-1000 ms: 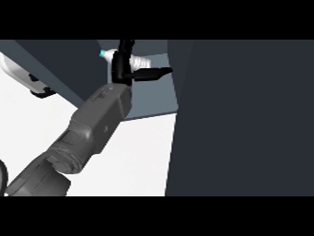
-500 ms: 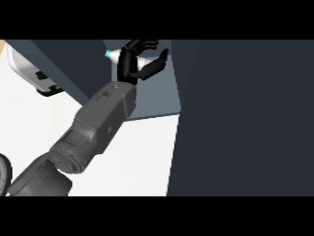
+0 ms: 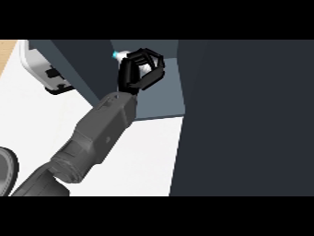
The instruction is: Pick up the bottled water, place it into the cabinet and close the cabinet
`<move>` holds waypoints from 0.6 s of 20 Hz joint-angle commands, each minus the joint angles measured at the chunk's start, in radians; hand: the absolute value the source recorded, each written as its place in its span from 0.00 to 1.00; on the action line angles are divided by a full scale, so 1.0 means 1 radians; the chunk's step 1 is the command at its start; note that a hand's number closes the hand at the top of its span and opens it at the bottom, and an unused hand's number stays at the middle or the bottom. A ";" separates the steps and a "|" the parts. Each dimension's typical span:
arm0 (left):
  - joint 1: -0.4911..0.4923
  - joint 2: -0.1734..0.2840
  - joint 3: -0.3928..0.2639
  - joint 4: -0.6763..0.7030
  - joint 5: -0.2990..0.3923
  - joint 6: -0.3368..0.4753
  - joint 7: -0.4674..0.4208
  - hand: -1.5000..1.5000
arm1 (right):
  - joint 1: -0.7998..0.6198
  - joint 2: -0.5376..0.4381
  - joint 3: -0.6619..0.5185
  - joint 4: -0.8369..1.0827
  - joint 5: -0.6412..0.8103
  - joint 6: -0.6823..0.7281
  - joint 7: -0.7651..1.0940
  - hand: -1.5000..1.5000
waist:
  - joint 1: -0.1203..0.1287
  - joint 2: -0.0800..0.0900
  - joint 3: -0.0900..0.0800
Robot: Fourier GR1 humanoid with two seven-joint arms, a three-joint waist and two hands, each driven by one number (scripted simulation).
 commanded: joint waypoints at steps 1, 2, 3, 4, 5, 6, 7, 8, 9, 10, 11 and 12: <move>0.064 0.000 -0.025 -0.089 0.018 -0.015 0.016 1.00 | 0.027 -0.017 -0.004 -0.072 -0.040 -0.006 0.052 0.00 | 0.010 -0.010 0.000; 0.100 0.000 -0.026 -0.072 0.015 -0.045 -0.004 1.00 | 0.046 -0.002 -0.015 -0.102 -0.050 -0.029 0.065 0.00 | 0.023 -0.012 -0.001; 0.088 0.000 -0.018 -0.082 0.015 -0.068 -0.003 1.00 | 0.057 -0.007 -0.029 -0.082 -0.041 0.025 0.041 0.00 | 0.036 -0.014 0.000; 0.124 0.000 -0.031 -0.088 0.012 -0.101 -0.013 1.00 | 0.011 -0.030 -0.037 -0.042 -0.039 -0.014 0.057 0.00 | 0.044 -0.012 0.000; 0.130 0.000 -0.048 -0.169 0.024 -0.071 0.031 1.00 | 0.047 0.012 -0.017 -0.094 -0.009 0.008 0.047 0.00 | 0.052 -0.019 0.000; 0.207 0.000 -0.059 -0.177 0.035 -0.103 -0.012 1.00 | 0.054 -0.010 -0.037 -0.117 -0.057 -0.008 0.075 0.00 | 0.047 -0.019 0.000; 0.266 0.000 -0.078 -0.240 0.042 -0.117 -0.024 1.00 | 0.076 -0.026 -0.049 -0.093 -0.053 0.032 0.075 0.00 | 0.060 -0.025 0.000; 0.235 0.000 -0.056 -0.210 0.020 -0.145 0.004 1.00 | 0.069 -0.004 -0.039 -0.090 -0.053 0.017 0.082 1.00 | 0.078 -0.024 0.001; 0.267 0.000 -0.094 -0.295 0.038 -0.093 0.035 1.00 | 0.063 -0.008 -0.038 -0.062 -0.051 0.052 0.070 1.00 | 0.076 -0.026 0.001; 0.320 0.000 -0.115 -0.310 0.059 -0.096 -0.015 1.00 | 0.059 -0.047 -0.056 -0.078 -0.126 0.042 0.100 1.00 | 0.064 -0.023 0.000; 0.324 0.000 -0.097 -0.299 0.028 -0.113 -0.029 1.00 | 0.131 -0.003 -0.054 -0.194 -0.140 0.023 0.133 1.00 | 0.073 -0.027 0.000; 0.327 0.000 -0.112 -0.366 0.040 -0.104 0.030 1.00 | 0.084 -0.002 -0.024 -0.123 -0.073 0.056 0.106 1.00 | 0.085 -0.027 0.001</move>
